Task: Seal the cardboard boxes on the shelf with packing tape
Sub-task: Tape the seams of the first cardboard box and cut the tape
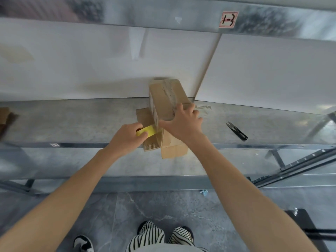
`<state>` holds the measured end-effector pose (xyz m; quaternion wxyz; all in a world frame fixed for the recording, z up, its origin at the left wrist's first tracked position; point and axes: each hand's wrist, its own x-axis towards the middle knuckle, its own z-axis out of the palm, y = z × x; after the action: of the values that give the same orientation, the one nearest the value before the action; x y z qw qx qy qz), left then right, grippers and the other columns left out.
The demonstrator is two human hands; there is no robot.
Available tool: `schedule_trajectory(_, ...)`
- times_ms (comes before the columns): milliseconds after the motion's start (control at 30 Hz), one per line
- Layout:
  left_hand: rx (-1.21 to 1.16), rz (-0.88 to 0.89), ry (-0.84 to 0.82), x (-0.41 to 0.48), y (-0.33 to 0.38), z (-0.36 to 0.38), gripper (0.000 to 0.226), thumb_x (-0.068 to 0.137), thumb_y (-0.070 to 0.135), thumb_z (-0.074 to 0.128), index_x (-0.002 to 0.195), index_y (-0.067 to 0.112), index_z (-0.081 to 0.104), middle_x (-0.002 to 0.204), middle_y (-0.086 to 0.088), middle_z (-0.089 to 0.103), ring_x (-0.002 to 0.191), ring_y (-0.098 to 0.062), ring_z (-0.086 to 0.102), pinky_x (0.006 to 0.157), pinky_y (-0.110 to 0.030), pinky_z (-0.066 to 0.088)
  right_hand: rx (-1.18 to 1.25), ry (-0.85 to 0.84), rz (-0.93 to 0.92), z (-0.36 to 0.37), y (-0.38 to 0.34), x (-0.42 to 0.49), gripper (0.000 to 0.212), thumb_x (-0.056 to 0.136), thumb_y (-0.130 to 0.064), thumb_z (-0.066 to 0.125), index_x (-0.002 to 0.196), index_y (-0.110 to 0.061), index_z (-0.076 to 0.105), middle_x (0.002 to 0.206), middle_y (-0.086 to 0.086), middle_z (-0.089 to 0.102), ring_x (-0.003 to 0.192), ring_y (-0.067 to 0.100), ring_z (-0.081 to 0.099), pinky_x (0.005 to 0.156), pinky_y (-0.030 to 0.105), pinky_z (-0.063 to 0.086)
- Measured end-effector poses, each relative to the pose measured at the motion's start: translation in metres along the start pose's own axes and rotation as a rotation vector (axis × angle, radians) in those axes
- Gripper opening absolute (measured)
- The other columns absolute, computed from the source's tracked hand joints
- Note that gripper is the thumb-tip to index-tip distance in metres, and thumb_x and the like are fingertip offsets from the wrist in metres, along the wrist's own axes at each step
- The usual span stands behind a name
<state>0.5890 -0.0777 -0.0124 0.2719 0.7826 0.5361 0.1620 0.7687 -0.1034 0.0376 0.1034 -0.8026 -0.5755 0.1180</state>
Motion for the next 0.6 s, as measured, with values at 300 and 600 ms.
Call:
schedule_trajectory(300,-0.07,0.052,0.015,-0.012,0.022,0.009,0.028,0.087,0.032,0.055,0.065,0.015,0.049,0.059,-0.002,0.058,0.055,-0.018,0.054,0.05,-0.033,0.038,-0.044,-0.268,-0.324,-0.033,0.029,0.024,0.084,0.069,-0.059,0.063,0.141,-0.032,0.03,0.133,0.003,0.031,0.124,0.029,0.033,0.1,0.049,0.031)
schedule_trajectory(600,-0.254,0.068,0.027,-0.011,0.049,0.035,0.022,0.095,0.042,0.048,0.084,0.023,0.05,0.061,0.005,0.067,0.045,-0.006,0.06,0.051,-0.022,0.048,-0.164,-0.508,-0.401,-0.061,0.027,0.071,0.094,0.075,-0.034,0.07,0.149,-0.039,0.013,0.157,-0.002,0.008,0.142,0.026,0.016,0.103,0.045,0.031)
